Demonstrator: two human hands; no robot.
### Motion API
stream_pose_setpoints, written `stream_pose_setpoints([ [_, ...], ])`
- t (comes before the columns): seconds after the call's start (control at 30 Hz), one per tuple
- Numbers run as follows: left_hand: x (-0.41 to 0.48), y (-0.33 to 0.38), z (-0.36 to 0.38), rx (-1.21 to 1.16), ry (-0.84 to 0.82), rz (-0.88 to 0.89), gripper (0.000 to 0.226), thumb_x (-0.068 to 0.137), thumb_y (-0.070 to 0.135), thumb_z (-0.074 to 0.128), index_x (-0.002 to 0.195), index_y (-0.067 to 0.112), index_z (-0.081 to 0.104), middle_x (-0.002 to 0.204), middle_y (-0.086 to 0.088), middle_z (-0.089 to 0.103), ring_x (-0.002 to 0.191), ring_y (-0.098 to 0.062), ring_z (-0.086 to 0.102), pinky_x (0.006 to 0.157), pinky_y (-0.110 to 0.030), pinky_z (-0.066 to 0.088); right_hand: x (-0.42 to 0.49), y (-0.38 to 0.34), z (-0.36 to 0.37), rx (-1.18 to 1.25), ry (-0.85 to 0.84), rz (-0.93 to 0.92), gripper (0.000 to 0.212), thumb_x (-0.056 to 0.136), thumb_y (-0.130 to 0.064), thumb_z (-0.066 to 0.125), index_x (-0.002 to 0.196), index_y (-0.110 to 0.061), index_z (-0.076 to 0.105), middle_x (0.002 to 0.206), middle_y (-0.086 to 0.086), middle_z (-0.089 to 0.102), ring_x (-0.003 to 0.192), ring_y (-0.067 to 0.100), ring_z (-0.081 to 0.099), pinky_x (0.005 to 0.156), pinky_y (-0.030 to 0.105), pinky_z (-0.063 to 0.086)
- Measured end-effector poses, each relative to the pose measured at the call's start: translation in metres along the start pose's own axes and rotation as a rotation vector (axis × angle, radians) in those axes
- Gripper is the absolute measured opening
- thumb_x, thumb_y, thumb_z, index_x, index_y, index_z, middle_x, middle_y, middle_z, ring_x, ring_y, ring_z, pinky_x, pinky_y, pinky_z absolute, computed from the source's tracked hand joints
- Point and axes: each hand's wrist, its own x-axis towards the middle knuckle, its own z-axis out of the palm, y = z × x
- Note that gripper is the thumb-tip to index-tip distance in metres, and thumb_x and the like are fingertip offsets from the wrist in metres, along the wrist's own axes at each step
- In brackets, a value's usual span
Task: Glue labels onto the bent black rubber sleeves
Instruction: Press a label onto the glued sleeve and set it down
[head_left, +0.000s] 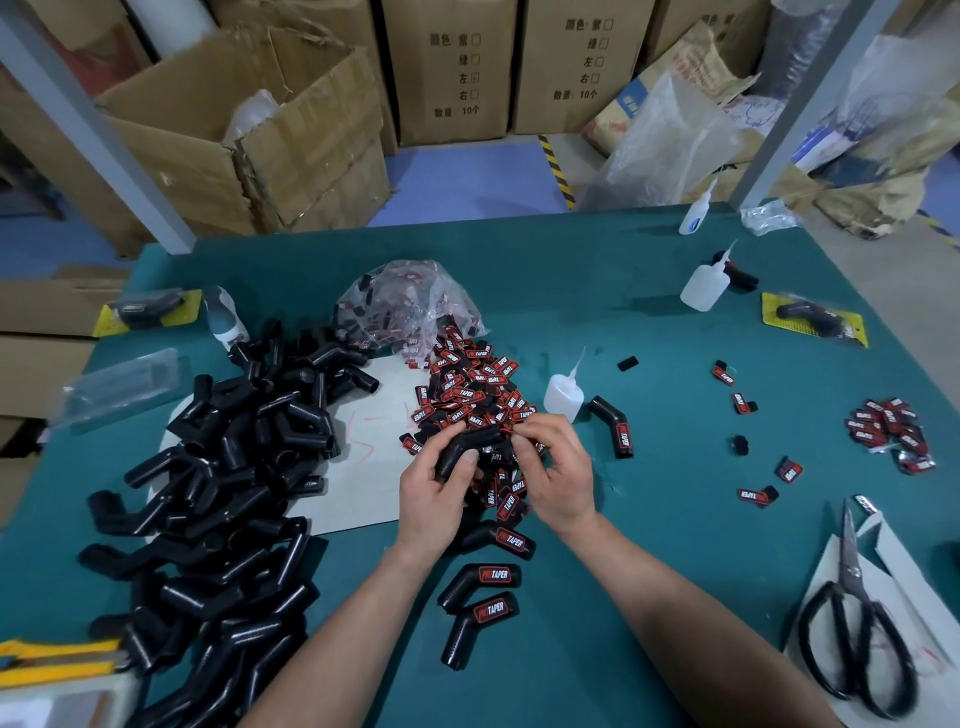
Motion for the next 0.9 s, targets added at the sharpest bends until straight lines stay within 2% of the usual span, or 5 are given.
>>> stream_pose_setpoints([
  [0.17, 0.002, -0.003, 0.0, 0.029, 0.012, 0.039, 0.042, 0.093, 0.026, 0.071, 0.118, 0.059, 0.066, 0.116, 0.01, 0.071, 0.098, -0.02, 0.072, 0.086, -0.023, 0.057, 0.001, -0.001, -0.001, 0.005, -0.02, 0.001, 0.014, 0.1, -0.016, 0.062, 0.106, -0.005, 0.067, 0.104, 0.003, 0.062, 0.104, 0.002, 0.06, 0.091, 0.018, 0.049],
  [0.3, 0.003, -0.002, 0.001, 0.073, 0.021, 0.053, 0.039, 0.091, 0.035, 0.07, 0.12, 0.059, 0.065, 0.12, 0.013, 0.069, 0.108, -0.025, 0.07, 0.098, -0.044, 0.057, 0.0, 0.003, 0.002, 0.0, -0.059, 0.032, 0.014, 0.095, -0.008, 0.064, 0.099, 0.005, 0.069, 0.104, 0.005, 0.062, 0.105, 0.003, 0.06, 0.092, 0.018, 0.048],
  [0.43, 0.002, 0.001, 0.0, 0.118, 0.01, 0.086, 0.037, 0.092, 0.04, 0.066, 0.123, 0.059, 0.064, 0.122, 0.017, 0.067, 0.115, -0.02, 0.068, 0.1, -0.05, 0.056, 0.0, 0.002, 0.0, 0.042, -0.055, 0.095, 0.012, 0.099, -0.016, 0.062, 0.102, -0.006, 0.069, 0.108, -0.007, 0.061, 0.105, 0.009, 0.061, 0.093, 0.02, 0.047],
  [0.7, 0.001, 0.009, 0.0, 0.039, -0.02, 0.021, 0.039, 0.095, 0.021, 0.069, 0.118, 0.052, 0.069, 0.115, 0.022, 0.071, 0.099, 0.001, 0.069, 0.083, -0.011, 0.053, 0.002, 0.007, 0.001, 0.089, -0.032, 0.153, 0.011, 0.103, -0.03, 0.058, 0.109, -0.025, 0.066, 0.112, -0.017, 0.06, 0.105, 0.017, 0.062, 0.092, 0.028, 0.05],
  [0.9, 0.0, 0.008, 0.0, 0.016, -0.036, -0.004, 0.036, 0.097, 0.008, 0.069, 0.12, 0.036, 0.068, 0.118, 0.004, 0.073, 0.096, -0.001, 0.07, 0.08, -0.012, 0.053, 0.0, 0.012, 0.003, 0.069, -0.037, 0.121, 0.011, 0.103, -0.028, 0.058, 0.111, -0.023, 0.065, 0.114, -0.017, 0.06, 0.106, 0.017, 0.062, 0.092, 0.027, 0.05],
])
